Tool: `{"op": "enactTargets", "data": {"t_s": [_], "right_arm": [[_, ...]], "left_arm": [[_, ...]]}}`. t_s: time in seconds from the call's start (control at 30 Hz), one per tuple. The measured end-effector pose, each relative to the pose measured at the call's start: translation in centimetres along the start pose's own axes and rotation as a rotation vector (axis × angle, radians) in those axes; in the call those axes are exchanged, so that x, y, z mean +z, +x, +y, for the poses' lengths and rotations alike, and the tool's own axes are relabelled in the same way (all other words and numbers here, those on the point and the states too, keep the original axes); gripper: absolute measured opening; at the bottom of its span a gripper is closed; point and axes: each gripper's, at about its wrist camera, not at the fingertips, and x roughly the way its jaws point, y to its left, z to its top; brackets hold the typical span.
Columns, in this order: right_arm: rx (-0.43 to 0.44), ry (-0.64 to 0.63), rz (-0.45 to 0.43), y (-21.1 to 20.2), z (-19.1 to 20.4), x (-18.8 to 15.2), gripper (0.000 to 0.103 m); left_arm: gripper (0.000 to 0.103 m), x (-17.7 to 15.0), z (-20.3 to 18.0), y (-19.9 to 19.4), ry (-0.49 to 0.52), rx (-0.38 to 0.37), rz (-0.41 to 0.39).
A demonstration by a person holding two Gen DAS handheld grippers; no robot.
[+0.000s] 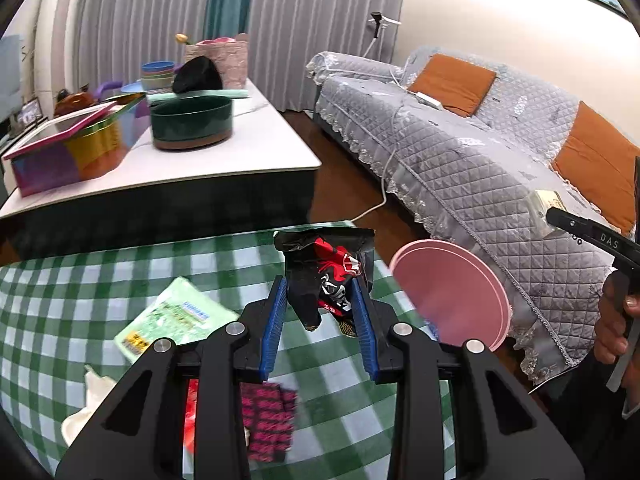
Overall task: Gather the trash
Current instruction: 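Carry the tissue pack and red-black wrapper over the pink bin with both tools, then open both tools to drop the tissue pack and wrapper into the bin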
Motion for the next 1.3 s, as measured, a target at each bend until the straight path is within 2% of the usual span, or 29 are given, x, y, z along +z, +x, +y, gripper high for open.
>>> {"op": "enactTargets", "data": {"t_s": [0.33,0.67,1.2,1.23,1.27,1.3], "right_arm": [[-0.025,0.04,-0.008,0.5,-1.4,0.5,0.068],[-0.039,0.075,0.006,1.8,-1.9,0.9,0.068],[-0.022,0.101,0.046,3.2,-2.2,1.0,0.07],[-0.026,0.1,0.051,3.3,-2.2,0.9,0.071],[-0.032,0.099,0.052,3.4,-2.1,0.9,0.072],[-0.04,0.102,0.05,3.3,-2.2,0.9,0.078]], "left_arm": [[0.033,1.4,-5.4,2.9,0.041,-0.048,0.001],[0.033,1.3,-10.0,7.3,0.083,-0.087,0.06],[0.034,1.2,-13.4,10.9,0.136,-0.129,0.131],[0.039,1.2,-13.6,11.1,0.14,-0.139,0.144],[0.049,1.2,-13.7,11.3,0.143,-0.14,0.153],[0.051,1.1,-13.7,11.3,0.146,-0.136,0.155]]}}
